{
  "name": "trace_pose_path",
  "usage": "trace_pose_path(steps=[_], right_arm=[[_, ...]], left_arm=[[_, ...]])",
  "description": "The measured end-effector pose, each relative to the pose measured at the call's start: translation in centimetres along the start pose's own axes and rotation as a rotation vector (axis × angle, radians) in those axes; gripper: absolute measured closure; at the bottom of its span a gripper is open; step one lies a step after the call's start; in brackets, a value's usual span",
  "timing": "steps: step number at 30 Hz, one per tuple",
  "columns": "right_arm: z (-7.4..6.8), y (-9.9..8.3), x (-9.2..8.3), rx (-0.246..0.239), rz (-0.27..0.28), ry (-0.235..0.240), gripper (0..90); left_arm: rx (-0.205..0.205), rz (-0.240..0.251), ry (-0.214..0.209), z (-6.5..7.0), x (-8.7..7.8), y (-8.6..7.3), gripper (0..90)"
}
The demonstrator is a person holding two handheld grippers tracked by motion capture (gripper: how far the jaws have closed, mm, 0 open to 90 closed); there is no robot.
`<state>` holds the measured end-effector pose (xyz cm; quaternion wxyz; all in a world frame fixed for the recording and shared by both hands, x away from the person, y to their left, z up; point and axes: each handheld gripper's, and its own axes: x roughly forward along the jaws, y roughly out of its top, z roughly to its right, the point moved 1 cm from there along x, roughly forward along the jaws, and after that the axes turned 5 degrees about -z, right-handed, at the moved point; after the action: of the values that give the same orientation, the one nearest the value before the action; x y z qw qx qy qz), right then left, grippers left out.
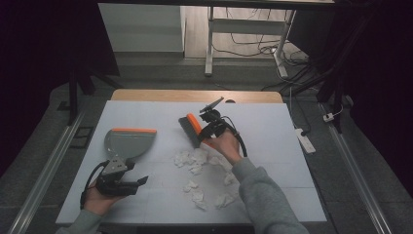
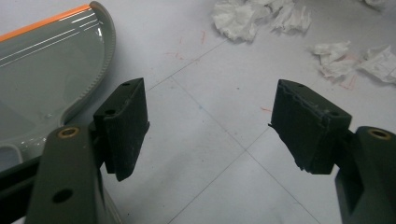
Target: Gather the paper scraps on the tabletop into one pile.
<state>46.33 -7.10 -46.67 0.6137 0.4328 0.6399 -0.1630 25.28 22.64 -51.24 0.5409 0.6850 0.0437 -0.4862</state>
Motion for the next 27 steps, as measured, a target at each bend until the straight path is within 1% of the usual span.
trace_pose_path(steps=[1, 2, 3, 4, 5, 6, 7, 8, 9, 10, 11, 13, 16, 18, 20, 22, 23, 24, 27], right_arm=[[0.0, -0.2, -0.6, -0.018, 0.019, -0.001, 70.5], [-0.6, -0.4, -2.0, -0.047, 0.06, 0.011, 70.5], [-0.6, -0.4, -2.0, -0.047, 0.06, 0.011, 70.5], [-1.2, -0.5, -2.6, -0.079, 0.079, 0.004, 70.5], [-2.6, -0.4, -3.5, -0.129, 0.098, 0.01, 70.5], [-2.6, -0.4, -3.5, -0.129, 0.098, 0.01, 70.5], [-4.0, -0.3, -4.1, -0.164, 0.108, 0.033, 70.5], [-4.0, -0.3, -4.1, -0.164, 0.108, 0.033, 70.5], [-5.4, -0.3, -4.1, -0.193, 0.095, 0.054, 70.5], [-5.4, -0.3, -4.1, -0.193, 0.095, 0.054, 70.5], [-6.0, -0.3, -4.0, -0.207, 0.084, 0.064, 70.5], [-7.1, -0.6, -3.4, -0.219, 0.048, 0.1, 70.5], [-8.6, -1.2, -1.9, -0.245, -0.011, 0.118, 70.5], [-9.2, -1.5, -0.6, -0.24, -0.051, 0.143, 70.5], [-9.5, -1.6, 0.6, -0.232, -0.084, 0.16, 70.5], [-9.4, -1.7, 1.5, -0.222, -0.109, 0.151, 70.5], [-9.2, -1.8, 1.8, -0.22, -0.123, 0.141, 70.5], [-8.9, -1.8, 1.9, -0.204, -0.127, 0.13, 70.5], [-7.2, -2.1, 1.7, -0.158, -0.145, 0.104, 70.4]], left_arm=[[0.004, -0.002, 0.0, 0.0, 0.0, 0.0, 28.3], [0.005, -0.002, -0.001, 0.0, 0.0, 0.0, 28.3], [0.004, -0.001, 0.0, 0.0, 0.0, 0.0, 28.3], [0.004, -0.002, 0.001, 0.0, 0.0, 0.0, 28.3], [0.002, 0.0, 0.002, 0.0, -0.1, 0.0, 28.3], [0.0, 0.0, 0.003, 0.0, -0.1, 0.0, 28.3], [-0.001, 0.001, 0.005, -0.1, -0.1, 0.0, 28.3], [-0.002, 0.002, 0.005, -0.1, -0.1, 0.0, 28.3], [-0.004, 0.003, 0.005, -0.1, -0.1, -0.1, 28.3], [-0.004, 0.003, 0.005, -0.1, -0.1, -0.1, 28.3], [-0.004, 0.003, 0.006, -0.1, -0.1, -0.1, 28.3], [-0.006, 0.004, 0.006, -0.1, -0.2, -0.1, 28.3], [-0.007, 0.003, 0.004, -0.2, -0.1, -0.1, 28.3], [-0.004, 0.001, 0.003, -0.1, -0.1, -0.1, 28.3], [-0.001, 0.001, 0.004, -0.1, -0.1, -0.1, 28.3], [-0.002, 0.001, 0.003, -0.1, -0.1, -0.1, 28.3], [-0.003, 0.001, 0.002, -0.1, -0.1, -0.1, 28.3], [-0.004, 0.002, 0.001, -0.1, -0.1, -0.1, 28.3], [-0.004, 0.003, 0.002, -0.2, -0.1, -0.1, 28.3]])
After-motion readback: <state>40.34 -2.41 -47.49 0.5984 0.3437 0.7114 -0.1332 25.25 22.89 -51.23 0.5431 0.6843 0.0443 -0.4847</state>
